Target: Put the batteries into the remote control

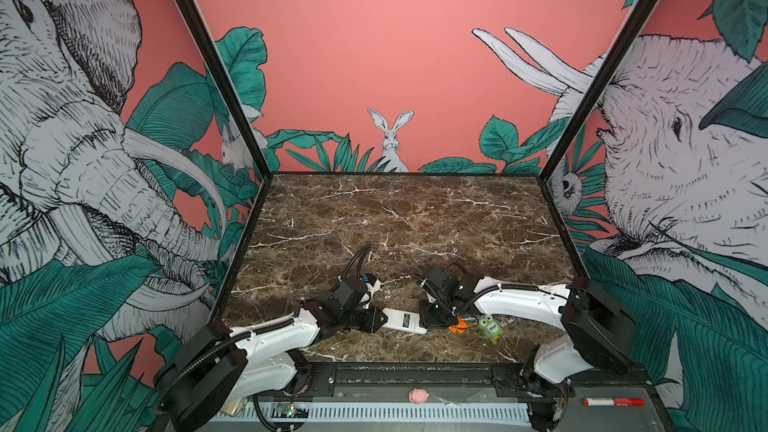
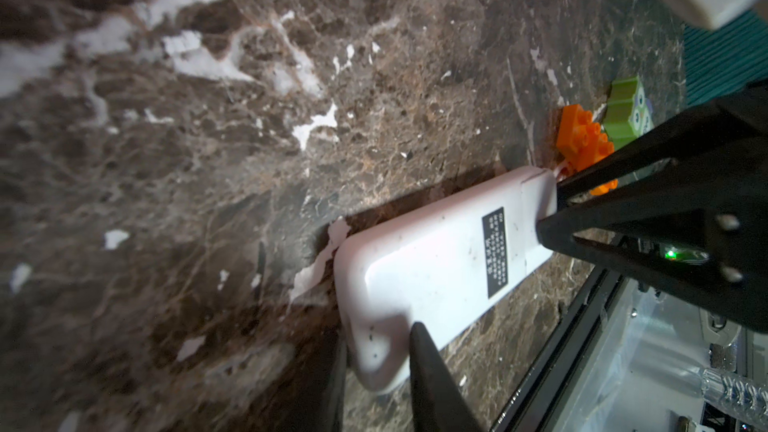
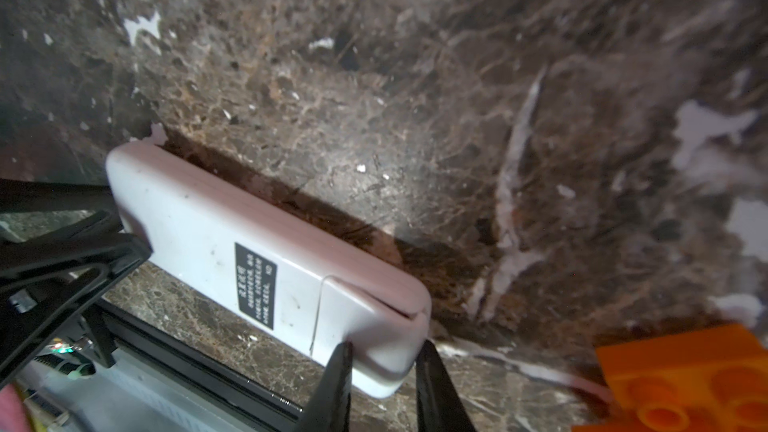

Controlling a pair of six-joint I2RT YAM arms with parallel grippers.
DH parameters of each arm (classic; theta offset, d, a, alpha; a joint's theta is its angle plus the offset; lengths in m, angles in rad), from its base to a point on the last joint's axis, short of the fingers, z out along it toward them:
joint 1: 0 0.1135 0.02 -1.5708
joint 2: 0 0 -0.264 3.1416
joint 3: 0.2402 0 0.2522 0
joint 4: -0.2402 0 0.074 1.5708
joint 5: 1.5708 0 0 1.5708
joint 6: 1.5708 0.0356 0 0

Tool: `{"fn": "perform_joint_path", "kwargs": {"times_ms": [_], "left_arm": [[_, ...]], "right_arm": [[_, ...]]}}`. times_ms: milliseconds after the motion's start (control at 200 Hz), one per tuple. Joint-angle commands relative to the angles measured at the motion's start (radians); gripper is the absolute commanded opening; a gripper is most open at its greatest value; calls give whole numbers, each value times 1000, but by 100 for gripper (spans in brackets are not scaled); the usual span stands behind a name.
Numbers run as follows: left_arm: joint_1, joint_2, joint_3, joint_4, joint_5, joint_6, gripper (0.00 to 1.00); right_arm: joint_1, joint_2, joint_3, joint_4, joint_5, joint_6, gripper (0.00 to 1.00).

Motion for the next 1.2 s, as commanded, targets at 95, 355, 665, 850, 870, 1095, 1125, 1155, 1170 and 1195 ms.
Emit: {"fn": "perform_joint_path", "kwargs": {"times_ms": [95,355,665,850,870,1095,1125,1155,1170,1195], "left_arm": [[-77,-26,-33,-22,-22,-72,23],[-100,-47,-51,-39,-48,-105,20],[-104,-69,-64,-51,-54,-101,19],[-107,-76,-74,-42,-53,-106,19],[-107,-76,-76,-40,-54,-107,19],[-114,-77,-81,-29,-54,-113,18],[-114,-77,-83,-26,-54,-113,18],[-114,-77,-84,-25,-54,-115,18],[-114,-77,-85,-23,-53,-115,18],[-115,-74,-86,-20,-53,-115,18]], "right_arm": [[49,109,4,37,47,6,27],[50,84,-117,183,54,130,31],[51,77,-167,227,49,156,24],[52,90,-163,205,49,137,14],[51,91,-163,201,50,134,13],[55,119,-117,150,64,100,4],[56,120,-113,146,66,99,3],[58,122,-108,140,69,97,3],[59,123,-107,137,70,98,3],[62,125,-102,133,73,97,3]]}}
